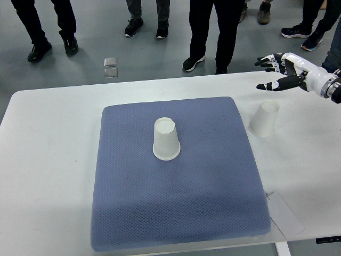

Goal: Stack paper cups
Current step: 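Lower the right hand around the cup and close fingers on it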

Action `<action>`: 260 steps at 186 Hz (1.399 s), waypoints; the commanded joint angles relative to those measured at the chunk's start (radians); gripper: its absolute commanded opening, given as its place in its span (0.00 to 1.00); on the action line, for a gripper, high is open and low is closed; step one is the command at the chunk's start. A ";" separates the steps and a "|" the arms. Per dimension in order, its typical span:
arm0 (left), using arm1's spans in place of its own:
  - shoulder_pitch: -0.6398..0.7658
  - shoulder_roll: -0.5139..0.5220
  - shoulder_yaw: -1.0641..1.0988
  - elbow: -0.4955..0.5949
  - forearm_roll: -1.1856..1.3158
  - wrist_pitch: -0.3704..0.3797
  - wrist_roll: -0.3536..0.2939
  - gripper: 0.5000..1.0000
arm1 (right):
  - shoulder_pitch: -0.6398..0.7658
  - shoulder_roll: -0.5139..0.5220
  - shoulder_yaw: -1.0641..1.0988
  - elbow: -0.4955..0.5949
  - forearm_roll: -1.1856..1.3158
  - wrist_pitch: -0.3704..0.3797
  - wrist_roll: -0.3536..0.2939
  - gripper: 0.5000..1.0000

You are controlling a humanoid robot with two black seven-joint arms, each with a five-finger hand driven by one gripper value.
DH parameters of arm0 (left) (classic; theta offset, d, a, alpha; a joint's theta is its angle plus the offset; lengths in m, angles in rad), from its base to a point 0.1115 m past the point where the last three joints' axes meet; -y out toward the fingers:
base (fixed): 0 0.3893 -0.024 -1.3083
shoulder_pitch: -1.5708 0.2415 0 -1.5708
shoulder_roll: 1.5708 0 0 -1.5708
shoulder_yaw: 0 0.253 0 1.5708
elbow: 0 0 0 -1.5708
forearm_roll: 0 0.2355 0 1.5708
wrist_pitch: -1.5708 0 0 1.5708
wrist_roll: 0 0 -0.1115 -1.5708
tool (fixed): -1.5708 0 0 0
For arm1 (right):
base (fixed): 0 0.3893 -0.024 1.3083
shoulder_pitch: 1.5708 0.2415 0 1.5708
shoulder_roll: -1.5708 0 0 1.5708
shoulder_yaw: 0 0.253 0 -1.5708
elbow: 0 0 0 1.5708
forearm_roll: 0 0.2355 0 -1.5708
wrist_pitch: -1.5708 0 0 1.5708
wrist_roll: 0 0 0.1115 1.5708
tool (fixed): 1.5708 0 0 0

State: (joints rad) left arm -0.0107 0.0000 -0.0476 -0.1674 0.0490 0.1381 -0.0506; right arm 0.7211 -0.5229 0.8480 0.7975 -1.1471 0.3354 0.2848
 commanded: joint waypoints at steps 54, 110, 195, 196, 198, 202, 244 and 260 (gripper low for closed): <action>0.000 0.000 0.000 0.000 0.000 0.000 0.000 1.00 | 0.012 -0.002 -0.135 0.008 -0.243 -0.099 0.060 0.77; 0.000 0.000 0.000 0.000 0.000 0.000 0.000 1.00 | 0.055 -0.034 -0.242 -0.004 -0.267 -0.121 0.062 0.78; 0.000 0.000 0.000 0.000 0.000 0.000 0.000 1.00 | 0.101 -0.032 -0.342 -0.100 -0.312 -0.159 0.059 0.78; 0.000 0.000 0.000 0.000 0.000 0.000 0.000 1.00 | 0.101 -0.031 -0.345 -0.104 -0.312 -0.161 0.059 0.78; 0.000 0.000 0.000 0.000 0.000 0.000 0.000 1.00 | 0.103 -0.031 -0.346 -0.106 -0.313 -0.162 0.059 0.78; 0.000 0.000 0.000 -0.001 0.000 0.000 0.000 1.00 | 0.103 -0.029 -0.351 -0.112 -0.315 -0.165 0.059 0.78; 0.000 0.000 0.000 0.000 0.000 0.000 0.000 1.00 | 0.103 -0.012 -0.365 -0.124 -0.316 -0.185 0.053 0.78; 0.000 0.000 0.000 0.000 0.000 0.000 0.000 1.00 | 0.104 -0.009 -0.388 -0.132 -0.316 -0.200 0.051 0.78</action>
State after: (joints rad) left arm -0.0107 0.0000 -0.0476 -0.1674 0.0491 0.1381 -0.0506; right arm 0.8239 -0.5371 0.4803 0.6736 -1.4632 0.1497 0.3389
